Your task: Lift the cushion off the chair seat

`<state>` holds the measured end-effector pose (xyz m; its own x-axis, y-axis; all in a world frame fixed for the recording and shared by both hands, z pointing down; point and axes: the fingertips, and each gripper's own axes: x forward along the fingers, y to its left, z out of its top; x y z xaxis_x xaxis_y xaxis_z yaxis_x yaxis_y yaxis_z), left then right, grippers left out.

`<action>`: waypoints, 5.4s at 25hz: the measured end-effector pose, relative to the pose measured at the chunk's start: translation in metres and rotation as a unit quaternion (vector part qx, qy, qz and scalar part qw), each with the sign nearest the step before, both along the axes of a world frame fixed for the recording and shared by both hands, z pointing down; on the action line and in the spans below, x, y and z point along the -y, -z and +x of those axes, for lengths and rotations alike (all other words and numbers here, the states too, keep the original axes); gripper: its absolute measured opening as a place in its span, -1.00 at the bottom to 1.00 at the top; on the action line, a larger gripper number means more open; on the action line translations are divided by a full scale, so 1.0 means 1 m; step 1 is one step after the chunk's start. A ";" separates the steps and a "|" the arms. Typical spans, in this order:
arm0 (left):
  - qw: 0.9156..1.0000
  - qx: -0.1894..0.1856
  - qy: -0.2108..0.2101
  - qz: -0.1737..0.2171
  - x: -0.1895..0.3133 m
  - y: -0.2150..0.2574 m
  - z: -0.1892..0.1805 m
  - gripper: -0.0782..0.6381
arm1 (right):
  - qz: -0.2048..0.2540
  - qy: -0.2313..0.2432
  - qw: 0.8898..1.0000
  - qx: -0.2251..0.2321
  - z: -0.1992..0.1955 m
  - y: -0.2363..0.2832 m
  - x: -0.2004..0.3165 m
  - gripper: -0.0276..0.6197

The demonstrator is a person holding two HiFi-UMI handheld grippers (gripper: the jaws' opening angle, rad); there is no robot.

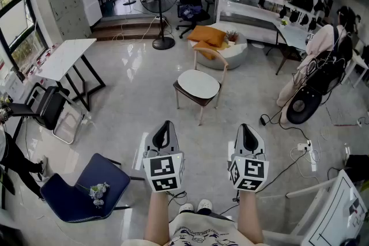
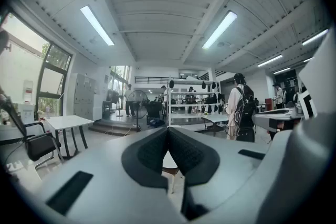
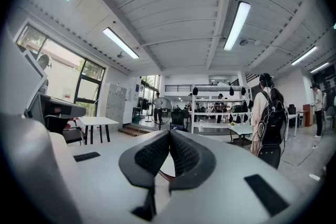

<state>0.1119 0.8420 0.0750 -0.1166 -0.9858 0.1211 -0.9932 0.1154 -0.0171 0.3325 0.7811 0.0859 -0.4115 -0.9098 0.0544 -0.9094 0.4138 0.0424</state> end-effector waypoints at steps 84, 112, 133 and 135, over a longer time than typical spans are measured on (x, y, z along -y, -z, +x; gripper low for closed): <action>0.998 -0.031 0.001 -0.049 0.531 -0.081 -0.206 -0.04 | -0.080 0.021 0.996 -0.019 -0.192 -0.090 0.535 -0.01; 0.994 -0.031 0.064 -0.088 0.854 -0.121 -0.247 -0.04 | -0.119 0.089 0.988 -0.036 -0.237 -0.134 0.886 0.00; 0.969 -0.047 0.001 -0.242 0.964 -0.270 -0.316 -0.04 | -0.243 0.034 0.967 -0.074 -0.292 -0.271 0.951 0.00; 0.965 -0.052 -0.005 -0.259 0.974 -0.293 -0.322 -0.04 | -0.259 0.028 0.962 -0.078 -0.294 -0.292 0.956 0.00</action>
<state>-0.2103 -0.1316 0.3679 -0.0683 -0.7913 0.6077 -0.9937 0.1083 0.0294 0.0384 -0.1745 0.3782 -0.4086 -0.7207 0.5600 -0.8847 0.4636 -0.0490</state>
